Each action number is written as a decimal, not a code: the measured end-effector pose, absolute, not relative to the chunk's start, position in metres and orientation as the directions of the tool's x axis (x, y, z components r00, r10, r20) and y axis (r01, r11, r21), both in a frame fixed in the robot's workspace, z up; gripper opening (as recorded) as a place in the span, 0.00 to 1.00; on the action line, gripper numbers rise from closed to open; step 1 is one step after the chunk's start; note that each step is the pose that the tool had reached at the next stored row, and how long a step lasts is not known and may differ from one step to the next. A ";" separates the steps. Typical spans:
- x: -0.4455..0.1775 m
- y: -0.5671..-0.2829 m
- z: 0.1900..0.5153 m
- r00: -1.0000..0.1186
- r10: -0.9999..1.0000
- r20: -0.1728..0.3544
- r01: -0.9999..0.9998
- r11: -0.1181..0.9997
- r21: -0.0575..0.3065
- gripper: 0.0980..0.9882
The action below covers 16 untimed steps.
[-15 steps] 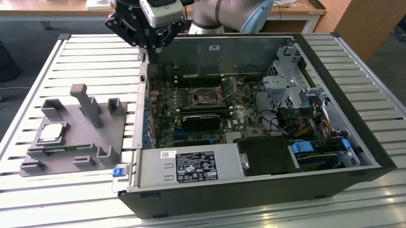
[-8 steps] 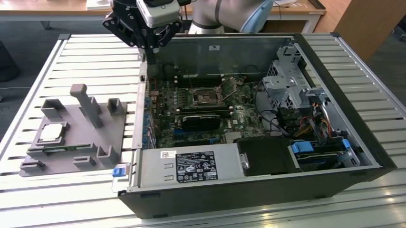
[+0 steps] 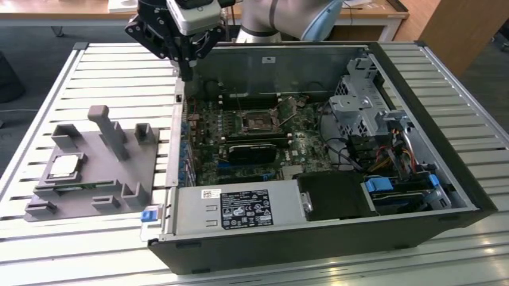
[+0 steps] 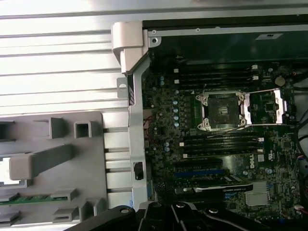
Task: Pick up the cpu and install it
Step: 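Reach for the cpu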
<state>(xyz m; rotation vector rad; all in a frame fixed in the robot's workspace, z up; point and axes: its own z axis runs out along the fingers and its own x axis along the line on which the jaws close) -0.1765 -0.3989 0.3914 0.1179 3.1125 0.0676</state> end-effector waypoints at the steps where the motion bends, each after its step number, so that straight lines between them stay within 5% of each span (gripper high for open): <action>1: -0.177 -0.399 0.391 -0.997 0.076 -0.024 0.075 0.996 0.044 0.01; 16: -0.185 -0.399 0.391 -0.997 0.076 -0.024 0.075 0.996 0.044 0.01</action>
